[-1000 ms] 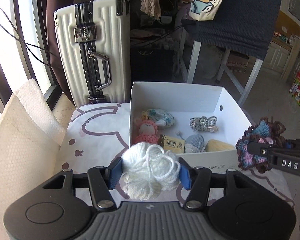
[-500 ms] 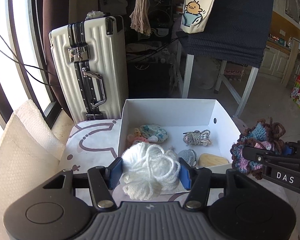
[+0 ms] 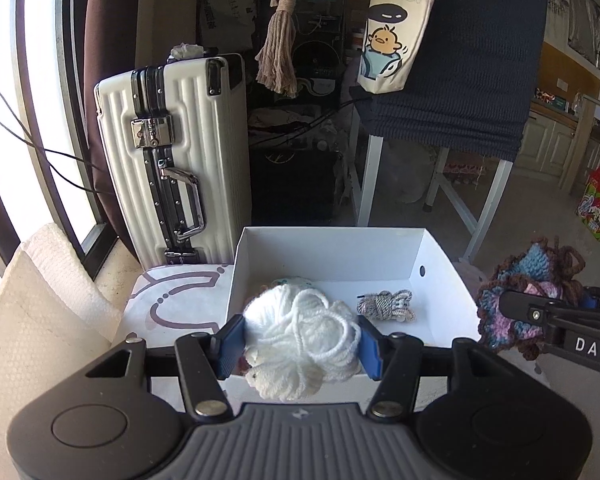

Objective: Organize objects
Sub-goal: 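Lift and carry the yarn ball and crocheted tangle over the box with both grippers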

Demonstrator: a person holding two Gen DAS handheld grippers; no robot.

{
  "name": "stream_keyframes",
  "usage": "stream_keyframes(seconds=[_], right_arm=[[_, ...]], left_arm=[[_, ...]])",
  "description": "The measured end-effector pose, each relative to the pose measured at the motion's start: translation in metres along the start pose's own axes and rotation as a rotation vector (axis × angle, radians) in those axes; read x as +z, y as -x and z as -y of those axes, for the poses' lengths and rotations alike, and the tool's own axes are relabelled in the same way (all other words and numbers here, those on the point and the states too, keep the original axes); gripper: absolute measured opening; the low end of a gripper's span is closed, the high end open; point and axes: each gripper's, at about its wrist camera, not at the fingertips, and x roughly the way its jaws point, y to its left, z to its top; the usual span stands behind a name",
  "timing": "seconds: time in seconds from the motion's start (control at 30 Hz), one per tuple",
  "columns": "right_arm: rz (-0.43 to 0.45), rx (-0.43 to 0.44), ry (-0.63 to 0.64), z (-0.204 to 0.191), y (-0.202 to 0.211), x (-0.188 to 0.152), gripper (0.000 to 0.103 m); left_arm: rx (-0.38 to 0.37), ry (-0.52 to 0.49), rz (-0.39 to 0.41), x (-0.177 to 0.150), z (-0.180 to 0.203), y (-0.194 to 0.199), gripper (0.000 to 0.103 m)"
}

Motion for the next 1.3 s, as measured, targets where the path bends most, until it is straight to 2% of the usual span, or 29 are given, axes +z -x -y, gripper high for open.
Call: stream_keyframes(seconds=[0.3,0.57,0.67,0.87,0.97,1.1,1.3], right_arm=[[-0.003,0.001,0.048,0.004,-0.041,0.038,0.044],[-0.02,-0.008,-0.035,0.017,-0.102,0.065,0.045],[-0.056,-0.014,-0.043,0.021,-0.127,0.068,0.045],[-0.135,-0.047,-0.066,0.034,-0.171,0.067,0.045],[-0.154,-0.062,-0.088,0.041,-0.189,0.063,0.045],[-0.176,-0.068,-0.101,0.047,-0.208,0.056,0.045],[-0.203,-0.057,-0.112,0.048,-0.235,0.05,0.045]], left_arm=[[-0.026,0.005,0.011,0.049,-0.001,-0.037,0.059],[-0.044,-0.009,0.0,0.079,0.007,-0.1,0.059],[-0.057,-0.056,-0.031,0.075,0.014,-0.128,0.059],[-0.065,-0.133,-0.148,0.054,0.025,-0.19,0.059],[-0.078,-0.123,-0.211,0.043,0.025,-0.217,0.059],[-0.069,-0.142,-0.249,0.03,0.03,-0.239,0.059],[-0.048,-0.168,-0.261,0.024,0.032,-0.251,0.059]])
